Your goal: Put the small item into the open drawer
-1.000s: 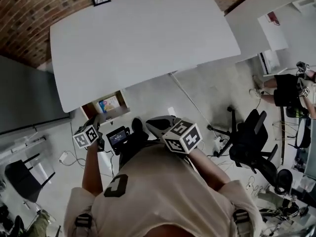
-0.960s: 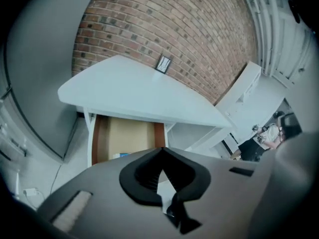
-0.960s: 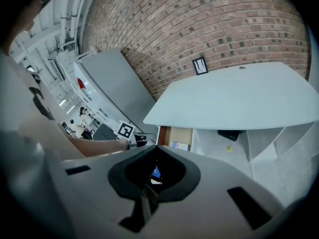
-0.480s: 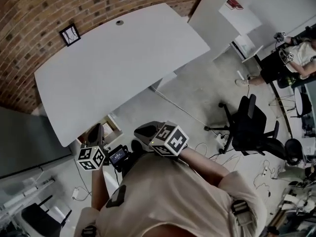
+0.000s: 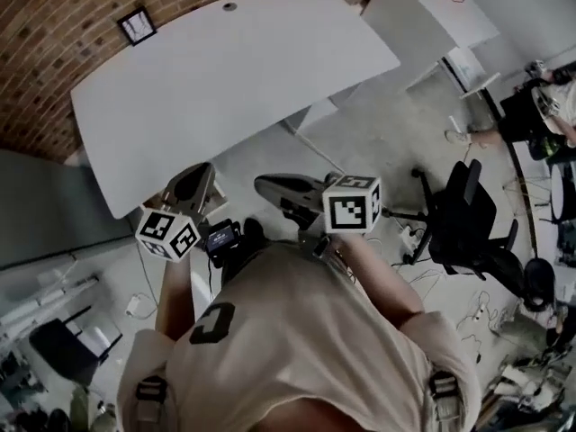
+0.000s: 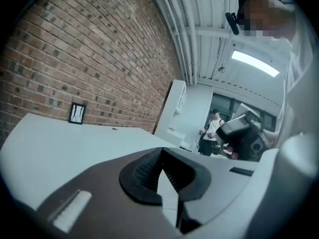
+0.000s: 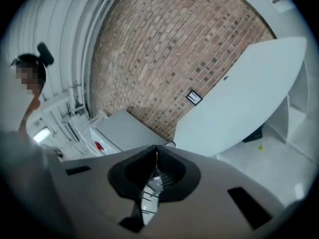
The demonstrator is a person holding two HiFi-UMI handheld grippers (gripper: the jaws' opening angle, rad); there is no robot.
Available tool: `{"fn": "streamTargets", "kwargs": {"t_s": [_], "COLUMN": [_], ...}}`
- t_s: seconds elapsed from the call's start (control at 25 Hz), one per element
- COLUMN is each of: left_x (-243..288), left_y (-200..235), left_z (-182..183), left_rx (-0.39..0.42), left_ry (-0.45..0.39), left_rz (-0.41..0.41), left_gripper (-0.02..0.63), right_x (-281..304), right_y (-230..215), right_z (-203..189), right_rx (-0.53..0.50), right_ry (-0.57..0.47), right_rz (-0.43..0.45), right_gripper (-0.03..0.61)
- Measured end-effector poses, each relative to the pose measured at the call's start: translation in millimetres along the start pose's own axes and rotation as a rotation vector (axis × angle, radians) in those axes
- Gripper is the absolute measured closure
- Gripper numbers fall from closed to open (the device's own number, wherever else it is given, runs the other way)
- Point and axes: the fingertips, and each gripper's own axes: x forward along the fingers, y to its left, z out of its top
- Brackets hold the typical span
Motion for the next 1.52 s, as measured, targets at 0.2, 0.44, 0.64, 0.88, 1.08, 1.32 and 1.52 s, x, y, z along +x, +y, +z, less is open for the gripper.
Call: {"fn": "streamTargets", "kwargs": {"t_s": [0.2, 0.44, 0.64, 0.88, 1.08, 1.32, 1.52], "left_x": [38.0, 13.8, 12.0, 26.0, 38.6, 52.0, 96.3], "left_y": [-60.8, -94.4, -118.7, -151.8, -171.7, -185.3, -245.2], "left_z": [68.8, 78.9, 45.6, 36.4, 28.9, 26.3, 10.3], "left_rx": [0.167, 0.228, 0.215, 0.195, 0.193, 0.186, 0.184], "left_ry": [-0.049, -0.063, -0.008, -0.024, -0.010, 0.000, 0.020], "left_rz": [-0.190, -0.012, 0.058, 0.063, 0.034, -0.015, -0.056], "left_gripper": [0.609, 0.609, 0.609, 0.609, 0.609, 0.609, 0.609], "right_x": [-37.0, -64.6, -90.6, -110.2, -120.6, -134.4, -190.7], "right_y": [-9.2, 0.8, -2.8, -13.9, -17.7, -31.4, -53.7], "right_z": [37.9, 11.6, -4.7, -10.4, -10.5, -3.6, -0.5], "right_rx": [-0.068, -0.163, -0.235, -0.205, -0.176, -0.109, -0.077], "right_ry": [-0.119, 0.041, 0.133, 0.166, 0.161, 0.107, 0.077], "right_rz": [-0.039, 0.024, 0.067, 0.080, 0.079, 0.050, 0.032], "right_gripper": [0.574, 0.574, 0.574, 0.574, 0.574, 0.574, 0.574]}}
